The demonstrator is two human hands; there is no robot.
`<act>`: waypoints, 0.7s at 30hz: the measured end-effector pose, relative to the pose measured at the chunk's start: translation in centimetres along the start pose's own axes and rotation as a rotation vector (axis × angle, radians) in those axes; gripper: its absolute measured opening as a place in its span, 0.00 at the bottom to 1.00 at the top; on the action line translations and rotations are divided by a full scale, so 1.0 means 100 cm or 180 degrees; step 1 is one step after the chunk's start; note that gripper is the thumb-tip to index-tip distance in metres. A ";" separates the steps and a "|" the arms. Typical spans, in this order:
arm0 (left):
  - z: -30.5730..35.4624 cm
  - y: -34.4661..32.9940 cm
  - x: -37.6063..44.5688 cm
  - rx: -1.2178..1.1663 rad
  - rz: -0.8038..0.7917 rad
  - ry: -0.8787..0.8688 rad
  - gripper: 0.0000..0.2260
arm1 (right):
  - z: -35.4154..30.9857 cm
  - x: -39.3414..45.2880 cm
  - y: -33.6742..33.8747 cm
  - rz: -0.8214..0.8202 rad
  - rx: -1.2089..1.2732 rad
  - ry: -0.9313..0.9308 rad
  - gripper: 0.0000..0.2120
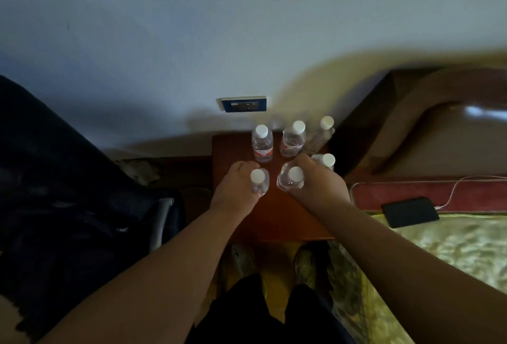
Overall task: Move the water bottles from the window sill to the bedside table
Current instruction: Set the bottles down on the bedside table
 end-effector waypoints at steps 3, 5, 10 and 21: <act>-0.001 -0.010 0.018 -0.0072 0.0080 0.0079 0.22 | 0.007 0.018 -0.008 -0.0058 -0.0010 -0.0009 0.16; -0.003 -0.017 0.029 -0.0148 0.0118 0.0121 0.19 | 0.011 0.029 -0.013 -0.0061 -0.0070 -0.0018 0.17; -0.005 -0.035 0.054 -0.0261 0.0165 0.0240 0.13 | 0.021 0.054 -0.029 -0.0160 -0.0260 0.0057 0.14; 0.004 -0.060 0.071 -0.0389 0.0413 0.0095 0.14 | 0.040 0.080 -0.040 -0.0419 -0.0214 -0.0030 0.15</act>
Point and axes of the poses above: each hand's wrist, its own x-axis towards the middle knuckle, its own y-axis out of the back of the hand, z = x × y, the point moved 3 cm from there along x, towards the middle knuckle, and after that the axes turned 11 degrees about x, right-handed, at the moved point
